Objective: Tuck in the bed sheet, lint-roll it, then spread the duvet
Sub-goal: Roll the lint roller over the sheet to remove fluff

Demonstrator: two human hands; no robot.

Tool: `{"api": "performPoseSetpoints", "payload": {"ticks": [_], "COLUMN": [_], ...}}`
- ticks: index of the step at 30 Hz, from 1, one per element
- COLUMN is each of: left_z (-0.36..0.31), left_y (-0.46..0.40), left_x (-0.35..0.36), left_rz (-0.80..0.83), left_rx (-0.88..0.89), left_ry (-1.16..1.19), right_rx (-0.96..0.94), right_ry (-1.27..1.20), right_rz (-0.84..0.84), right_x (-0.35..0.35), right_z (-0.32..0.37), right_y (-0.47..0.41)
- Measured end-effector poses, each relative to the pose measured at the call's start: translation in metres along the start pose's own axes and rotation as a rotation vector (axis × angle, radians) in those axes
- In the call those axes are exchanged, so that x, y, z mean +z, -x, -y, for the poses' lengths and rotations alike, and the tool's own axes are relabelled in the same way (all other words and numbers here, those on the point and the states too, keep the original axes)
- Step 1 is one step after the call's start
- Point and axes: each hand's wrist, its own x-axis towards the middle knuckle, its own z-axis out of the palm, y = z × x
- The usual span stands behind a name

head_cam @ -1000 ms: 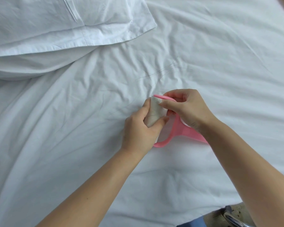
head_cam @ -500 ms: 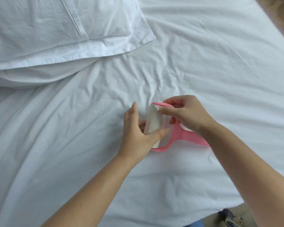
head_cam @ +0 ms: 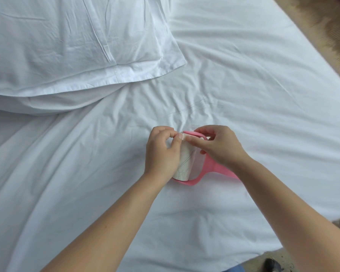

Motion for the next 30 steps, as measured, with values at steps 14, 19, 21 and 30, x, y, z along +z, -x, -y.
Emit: {"api": "performPoseSetpoints", "payload": {"ticks": [14,19,21,30], "left_z": [0.000,-0.014,-0.018,0.011], "left_y": [-0.003,0.001,0.001,0.000], "left_x": [-0.033,-0.049,-0.056,-0.067], "left_rz": [-0.036,-0.083,-0.122,-0.317], "left_rx": [-0.283,-0.318,-0.340,-0.412], "left_ry": [0.061,0.093,0.115,-0.036], "right_rx": [0.047,0.088,0.099,0.089], "right_ry": [0.156,0.567,0.600,0.606], "right_rz": [0.103,0.048,0.016,-0.105], "right_x": [-0.020,-0.020,-0.021,-0.026], "right_z": [-0.008,-0.002,0.002,0.000], "right_y": [0.007,0.018,0.022,0.022]}}
